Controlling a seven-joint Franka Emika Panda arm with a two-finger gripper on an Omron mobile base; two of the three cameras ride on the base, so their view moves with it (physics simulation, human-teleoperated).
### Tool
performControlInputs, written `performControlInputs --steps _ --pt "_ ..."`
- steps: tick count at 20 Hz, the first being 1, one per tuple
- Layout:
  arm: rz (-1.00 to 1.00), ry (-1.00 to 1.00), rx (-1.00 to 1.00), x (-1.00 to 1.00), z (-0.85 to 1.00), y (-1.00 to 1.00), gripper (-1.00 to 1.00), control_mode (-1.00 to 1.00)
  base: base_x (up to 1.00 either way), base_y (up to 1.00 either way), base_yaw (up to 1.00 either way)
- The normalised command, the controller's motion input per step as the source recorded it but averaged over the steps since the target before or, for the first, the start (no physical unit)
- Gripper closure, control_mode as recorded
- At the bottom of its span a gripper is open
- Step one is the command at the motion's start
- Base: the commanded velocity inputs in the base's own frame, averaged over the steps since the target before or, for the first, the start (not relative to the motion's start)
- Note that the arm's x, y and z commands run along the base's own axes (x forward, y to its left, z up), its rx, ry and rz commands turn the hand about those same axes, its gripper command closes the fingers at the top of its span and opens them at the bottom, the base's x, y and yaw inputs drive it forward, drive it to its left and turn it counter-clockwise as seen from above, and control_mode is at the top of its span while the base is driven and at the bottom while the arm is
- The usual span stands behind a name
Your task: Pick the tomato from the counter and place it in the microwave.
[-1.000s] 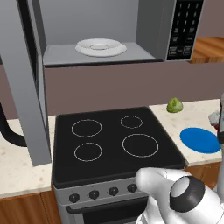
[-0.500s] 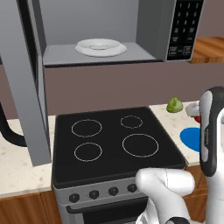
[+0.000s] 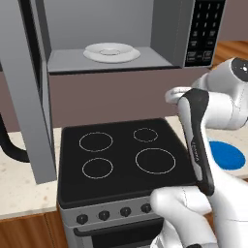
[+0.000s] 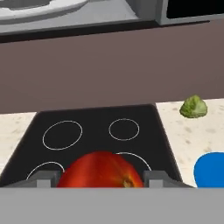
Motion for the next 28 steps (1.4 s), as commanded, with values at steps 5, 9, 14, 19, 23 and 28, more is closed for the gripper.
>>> performControlInputs --steps 5,9,14,19,23,28 --pt "-0.12 -0.06 -0.01 0.67 0.96 0.83 1.0 -1.0 0.0 0.0 0.0" --pt "-0.14 -0.19 0.0 0.41 0.74 0.65 1.0 -1.0 0.0 0.0 0.0" --pt "-0.01 -0.54 0.0 0.35 0.05 0.19 1.0 -1.0 0.0 0.0 0.0" --pt "0.0 -0.15 0.0 0.52 0.73 0.09 1.0 -1.0 0.0 0.0 0.0" --pt "0.0 0.16 0.0 0.64 0.77 0.16 1.0 -1.0 0.0 0.0 0.0" --pt "0.0 0.27 -0.01 0.71 0.25 0.53 1.0 -1.0 0.0 0.0 0.0"
